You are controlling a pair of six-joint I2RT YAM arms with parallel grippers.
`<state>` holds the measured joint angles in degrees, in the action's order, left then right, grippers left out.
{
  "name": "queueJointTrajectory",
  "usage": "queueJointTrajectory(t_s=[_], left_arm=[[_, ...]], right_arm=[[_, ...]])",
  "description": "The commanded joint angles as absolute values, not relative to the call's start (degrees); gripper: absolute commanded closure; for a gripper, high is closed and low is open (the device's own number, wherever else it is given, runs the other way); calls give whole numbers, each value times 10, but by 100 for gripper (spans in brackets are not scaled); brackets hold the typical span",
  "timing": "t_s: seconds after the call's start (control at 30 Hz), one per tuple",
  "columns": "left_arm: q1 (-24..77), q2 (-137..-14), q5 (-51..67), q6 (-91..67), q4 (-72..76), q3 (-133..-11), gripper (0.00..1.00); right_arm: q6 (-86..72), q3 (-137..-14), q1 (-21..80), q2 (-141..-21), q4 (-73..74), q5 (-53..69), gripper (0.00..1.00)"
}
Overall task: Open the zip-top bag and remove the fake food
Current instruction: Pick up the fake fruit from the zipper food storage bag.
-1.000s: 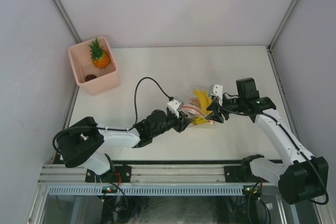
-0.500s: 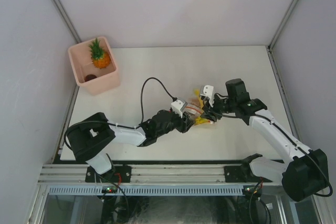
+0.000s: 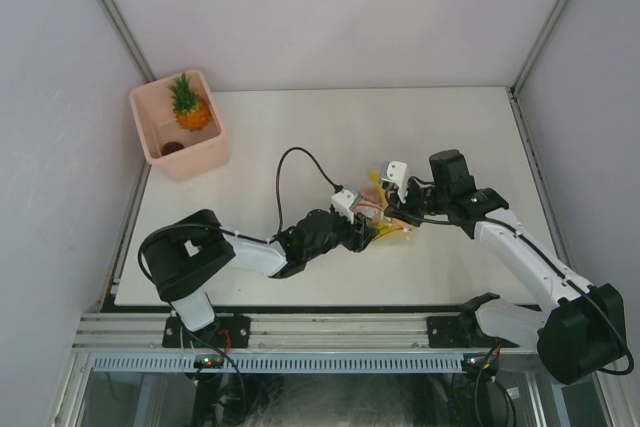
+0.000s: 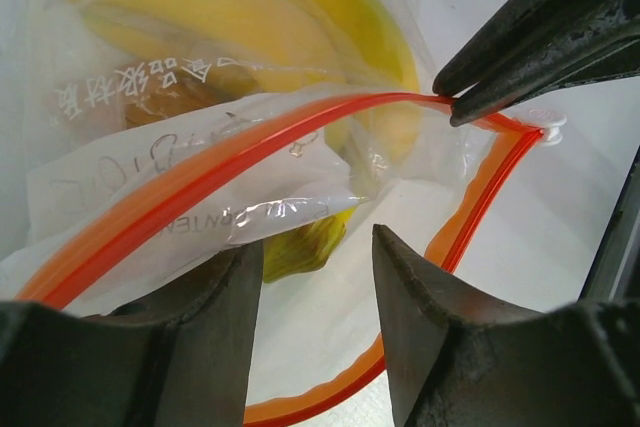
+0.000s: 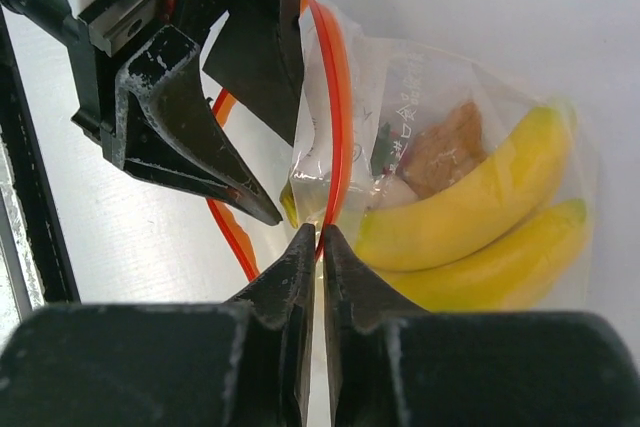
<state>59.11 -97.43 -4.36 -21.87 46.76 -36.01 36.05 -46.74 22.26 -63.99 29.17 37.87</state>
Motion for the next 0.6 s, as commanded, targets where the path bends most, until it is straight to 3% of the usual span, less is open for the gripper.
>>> queueJointTrajectory(t_s=[0.0, 0.57], left_arm=[[598, -982, -48, -215, 512, -382, 48], [610, -1024, -56, -173, 549, -394, 43]], right_arm=[[362, -473, 227, -627, 285, 399, 96], [365, -474, 224, -607, 291, 436, 98]])
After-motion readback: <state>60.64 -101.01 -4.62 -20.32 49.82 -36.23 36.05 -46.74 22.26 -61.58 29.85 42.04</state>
